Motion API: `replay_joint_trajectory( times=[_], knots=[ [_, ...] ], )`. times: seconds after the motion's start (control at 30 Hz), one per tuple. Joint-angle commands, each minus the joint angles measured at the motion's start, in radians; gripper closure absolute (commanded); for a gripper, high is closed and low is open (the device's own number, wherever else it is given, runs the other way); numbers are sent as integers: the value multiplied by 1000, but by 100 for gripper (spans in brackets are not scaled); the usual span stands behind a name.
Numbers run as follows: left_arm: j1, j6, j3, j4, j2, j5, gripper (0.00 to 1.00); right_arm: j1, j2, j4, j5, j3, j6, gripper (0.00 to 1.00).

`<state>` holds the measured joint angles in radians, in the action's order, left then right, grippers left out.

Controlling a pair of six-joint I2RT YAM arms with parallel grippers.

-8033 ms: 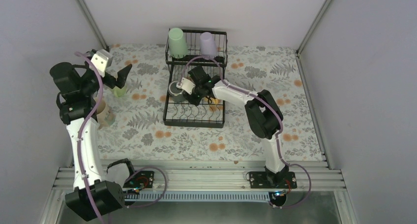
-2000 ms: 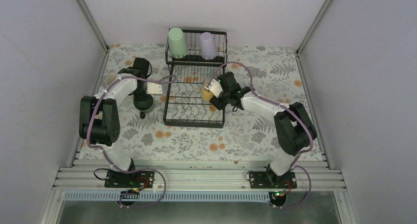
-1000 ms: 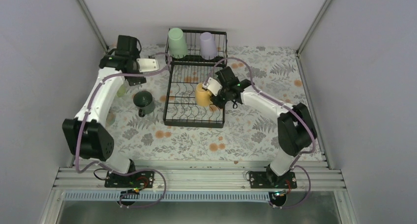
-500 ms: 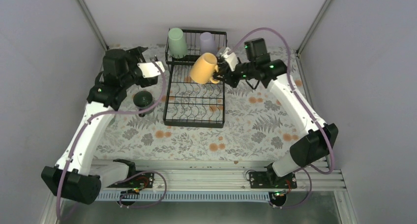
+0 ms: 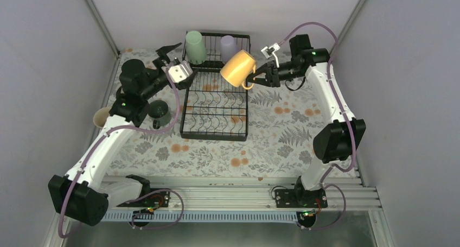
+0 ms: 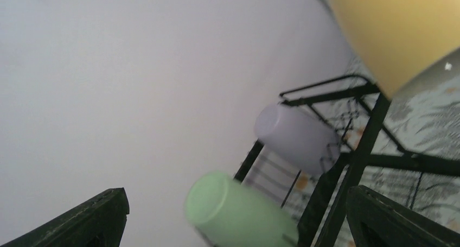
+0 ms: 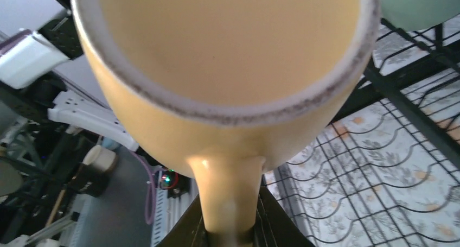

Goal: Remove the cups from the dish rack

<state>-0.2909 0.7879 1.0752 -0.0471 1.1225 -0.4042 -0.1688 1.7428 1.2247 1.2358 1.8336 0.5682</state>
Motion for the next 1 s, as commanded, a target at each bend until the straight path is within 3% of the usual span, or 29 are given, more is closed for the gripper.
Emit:
replay_joint_trajectory(
  times=[0.0, 0.2, 0.43, 0.6, 0.73, 0.97],
  knots=[
    [-67, -32, 43, -87, 42, -78, 0, 0, -15, 59, 227, 40, 57, 97],
    [-144, 23, -15, -157, 79, -80, 1, 0, 32, 59, 246, 67, 42, 97],
    [-182, -77, -5, -355, 175, -46, 3, 0, 91, 59, 236, 105, 30, 97],
    [-211, -134, 62, -388, 249, -79, 11, -1, 103, 59, 235, 107, 31, 97],
    [-226, -244, 107, -412, 296, -108, 26, -1, 116, 59, 249, 115, 25, 97],
    [-267, -273, 162, -407, 354, -105, 71, -1, 166, 59, 288, 127, -1, 97]
  ],
)
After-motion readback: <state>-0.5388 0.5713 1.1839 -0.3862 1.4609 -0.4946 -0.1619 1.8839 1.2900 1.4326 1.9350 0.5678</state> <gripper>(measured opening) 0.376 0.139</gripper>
